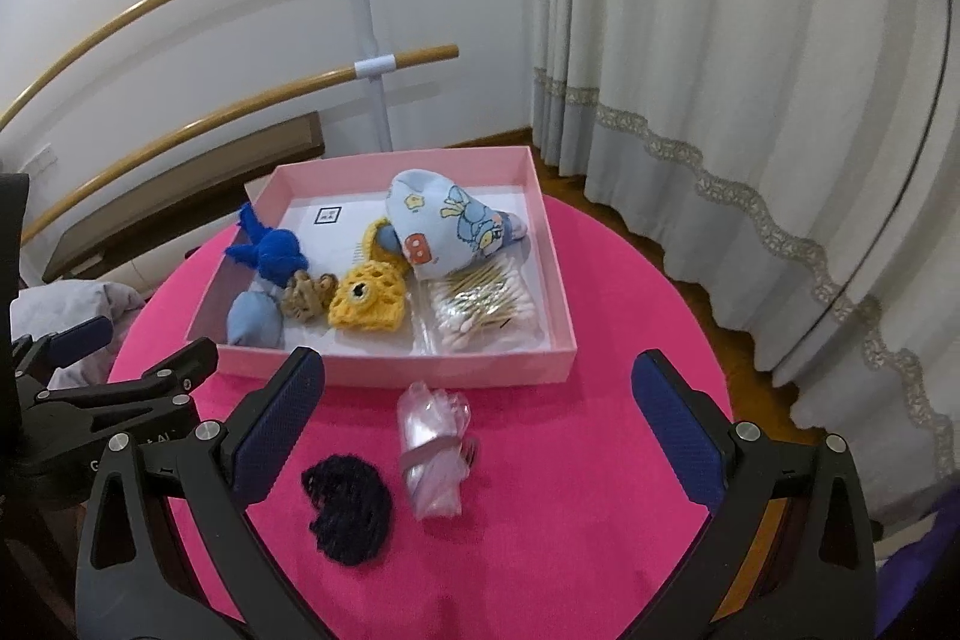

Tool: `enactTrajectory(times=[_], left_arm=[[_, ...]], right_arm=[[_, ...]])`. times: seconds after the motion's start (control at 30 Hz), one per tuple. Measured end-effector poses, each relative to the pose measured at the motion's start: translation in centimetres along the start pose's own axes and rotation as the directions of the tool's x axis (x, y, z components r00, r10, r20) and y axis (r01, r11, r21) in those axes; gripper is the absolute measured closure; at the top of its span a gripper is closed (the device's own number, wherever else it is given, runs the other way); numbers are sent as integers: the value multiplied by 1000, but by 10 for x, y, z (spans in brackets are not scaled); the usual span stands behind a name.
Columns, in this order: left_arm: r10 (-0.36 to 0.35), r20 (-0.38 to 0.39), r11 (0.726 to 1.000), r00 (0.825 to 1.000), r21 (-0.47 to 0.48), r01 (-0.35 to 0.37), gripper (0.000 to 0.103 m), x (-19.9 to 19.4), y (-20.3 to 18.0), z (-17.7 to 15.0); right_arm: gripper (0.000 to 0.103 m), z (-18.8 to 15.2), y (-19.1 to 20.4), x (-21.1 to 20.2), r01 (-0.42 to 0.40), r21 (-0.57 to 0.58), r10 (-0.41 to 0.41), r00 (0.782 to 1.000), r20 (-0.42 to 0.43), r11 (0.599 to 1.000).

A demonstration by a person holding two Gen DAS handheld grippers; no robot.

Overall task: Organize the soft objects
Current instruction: 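Withdraw both open tools from the box back over the table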

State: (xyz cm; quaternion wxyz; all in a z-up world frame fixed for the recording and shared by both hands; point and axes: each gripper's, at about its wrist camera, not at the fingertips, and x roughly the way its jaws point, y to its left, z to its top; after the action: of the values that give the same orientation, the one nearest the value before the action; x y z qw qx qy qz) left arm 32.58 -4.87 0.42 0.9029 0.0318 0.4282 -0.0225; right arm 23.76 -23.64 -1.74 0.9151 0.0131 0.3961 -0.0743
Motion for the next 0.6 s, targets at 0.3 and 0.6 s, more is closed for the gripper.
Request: enactTrajectory(times=[0.3,0.6], left_arm=[[-11,83,1000,996,-14,12,3,-59,4,-34],[-33,169,999,985,-18,37,1,-116,7,-61]], right_arm=[[0,-19,-7,-39,-13,25,11,999,52,1000],[0,-31,-10,-77,26,18,-29,989,143,999]])
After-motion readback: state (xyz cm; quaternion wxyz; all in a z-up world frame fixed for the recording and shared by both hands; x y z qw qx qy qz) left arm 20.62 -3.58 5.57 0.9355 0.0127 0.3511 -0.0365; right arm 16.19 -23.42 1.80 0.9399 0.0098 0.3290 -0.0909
